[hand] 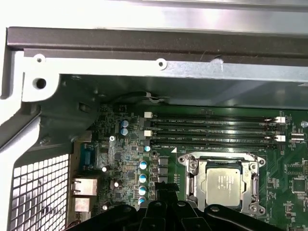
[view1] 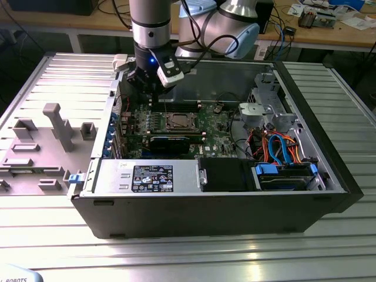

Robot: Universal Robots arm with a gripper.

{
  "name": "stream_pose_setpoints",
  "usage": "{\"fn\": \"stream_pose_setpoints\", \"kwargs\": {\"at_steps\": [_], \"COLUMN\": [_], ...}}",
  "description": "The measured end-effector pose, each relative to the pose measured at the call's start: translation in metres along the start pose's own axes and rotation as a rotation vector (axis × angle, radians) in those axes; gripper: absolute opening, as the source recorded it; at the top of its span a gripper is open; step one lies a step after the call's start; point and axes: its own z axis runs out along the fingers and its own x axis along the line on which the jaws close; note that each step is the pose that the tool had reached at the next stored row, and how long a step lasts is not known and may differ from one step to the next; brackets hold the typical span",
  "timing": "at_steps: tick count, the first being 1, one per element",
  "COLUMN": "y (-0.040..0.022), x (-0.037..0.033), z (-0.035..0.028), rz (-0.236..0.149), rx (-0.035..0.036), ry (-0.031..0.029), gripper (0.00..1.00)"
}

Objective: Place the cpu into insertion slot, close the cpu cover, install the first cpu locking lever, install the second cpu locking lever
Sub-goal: 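Install the first cpu locking lever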

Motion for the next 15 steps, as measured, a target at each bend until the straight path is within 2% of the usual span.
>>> {"fn": "stream_pose_setpoints", "kwargs": {"at_steps": [8, 15], "y": [0.0091, 0.0094], "x": [-0.0004, -0.0003], "z": [0.0009, 0.0009], "rz": [0.0, 0.0], "rx": [0.0, -0.0001], "ry": [0.0, -0.0001], "gripper": [0.11, 0.11]}}
